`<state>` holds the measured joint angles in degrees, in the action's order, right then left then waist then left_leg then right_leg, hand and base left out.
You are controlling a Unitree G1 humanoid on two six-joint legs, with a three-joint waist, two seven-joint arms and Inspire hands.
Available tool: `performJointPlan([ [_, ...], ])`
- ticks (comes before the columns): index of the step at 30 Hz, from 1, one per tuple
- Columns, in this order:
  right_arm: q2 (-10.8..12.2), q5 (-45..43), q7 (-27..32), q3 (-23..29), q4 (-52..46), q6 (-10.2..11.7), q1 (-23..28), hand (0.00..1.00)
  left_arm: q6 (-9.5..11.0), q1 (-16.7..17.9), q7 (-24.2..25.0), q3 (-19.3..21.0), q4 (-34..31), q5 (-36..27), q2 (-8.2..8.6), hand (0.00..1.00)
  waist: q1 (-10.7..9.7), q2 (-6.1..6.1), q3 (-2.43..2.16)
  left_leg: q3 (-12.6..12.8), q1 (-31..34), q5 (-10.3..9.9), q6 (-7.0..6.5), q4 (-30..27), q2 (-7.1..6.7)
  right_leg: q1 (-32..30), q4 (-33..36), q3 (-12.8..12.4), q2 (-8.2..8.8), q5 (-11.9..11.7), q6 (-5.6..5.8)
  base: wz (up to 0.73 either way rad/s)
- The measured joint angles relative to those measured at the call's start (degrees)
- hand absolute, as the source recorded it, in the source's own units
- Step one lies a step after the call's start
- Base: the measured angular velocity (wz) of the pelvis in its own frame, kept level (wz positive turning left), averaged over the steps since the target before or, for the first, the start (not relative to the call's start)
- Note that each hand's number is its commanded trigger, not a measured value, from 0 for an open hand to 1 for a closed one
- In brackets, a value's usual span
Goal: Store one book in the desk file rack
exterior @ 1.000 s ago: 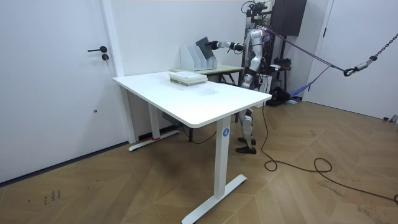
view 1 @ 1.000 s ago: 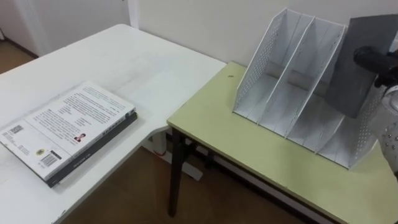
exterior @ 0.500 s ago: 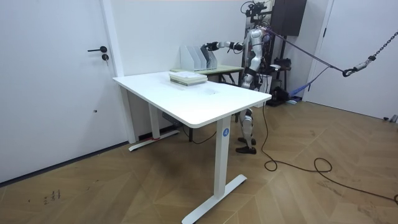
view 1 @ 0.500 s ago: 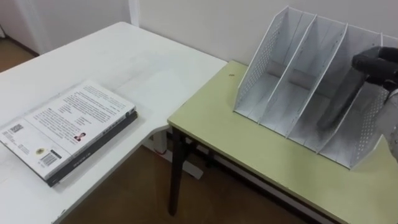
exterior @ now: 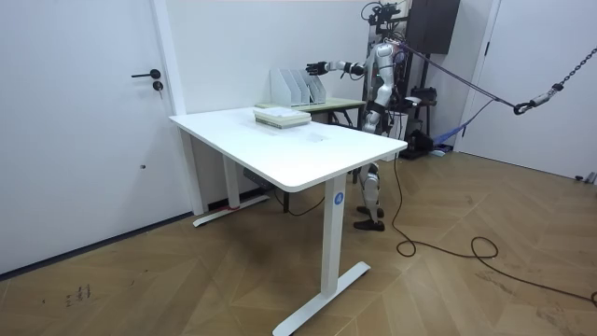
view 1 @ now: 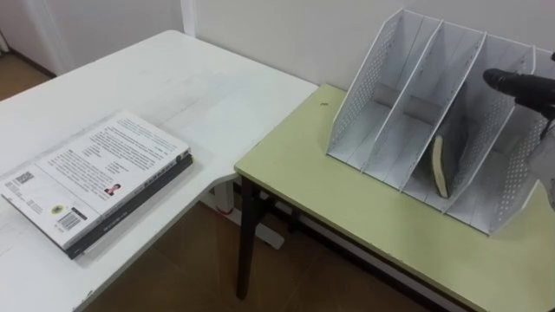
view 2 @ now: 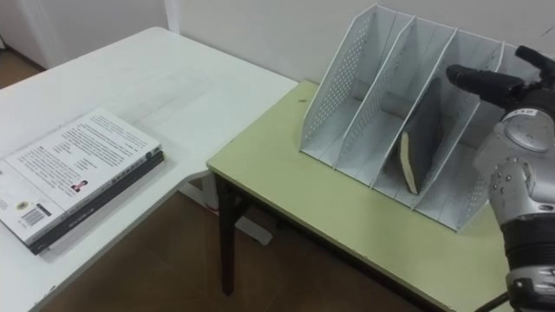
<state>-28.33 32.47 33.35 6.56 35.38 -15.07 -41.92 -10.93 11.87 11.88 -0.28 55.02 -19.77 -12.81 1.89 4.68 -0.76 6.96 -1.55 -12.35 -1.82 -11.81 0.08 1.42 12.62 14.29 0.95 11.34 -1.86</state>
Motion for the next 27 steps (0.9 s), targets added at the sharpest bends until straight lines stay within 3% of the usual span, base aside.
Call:
performJointPlan([
  [15,0.0,0.1,-1.6,-0.3,-0.3,0.0,-0.1,0.00,0.0,-0.3,0.1,-0.1,0.1,0.7,-0.01,0.00,0.1,-0.16,0.13,0.0,-0.2,0.1,0.00,0.0,0.01,0.1,0.1,0.0,0.18,-0.1,-0.10,0.00],
  [21,0.0,1.7,-2.7,-1.3,-12.7,-0.2,-0.1,0.00,-0.3,-1.0,0.2,-0.5,0.2,0.7,0.02,0.00,0.0,-1.02,0.57,0.9,-0.2,0.1,0.03,0.1,0.13,-0.5,0.3,-1.6,-0.04,-0.1,-0.16,-0.09],
  [27,0.0,2.1,-10.7,-3.7,-24.7,0.5,1.6,0.00,0.7,-1.0,0.1,-1.2,0.2,0.8,-0.19,0.00,0.2,-0.91,0.65,1.5,-0.8,0.2,0.04,0.5,0.32,-0.2,0.0,-2.2,-0.07,-0.1,-0.20,-0.04],
])
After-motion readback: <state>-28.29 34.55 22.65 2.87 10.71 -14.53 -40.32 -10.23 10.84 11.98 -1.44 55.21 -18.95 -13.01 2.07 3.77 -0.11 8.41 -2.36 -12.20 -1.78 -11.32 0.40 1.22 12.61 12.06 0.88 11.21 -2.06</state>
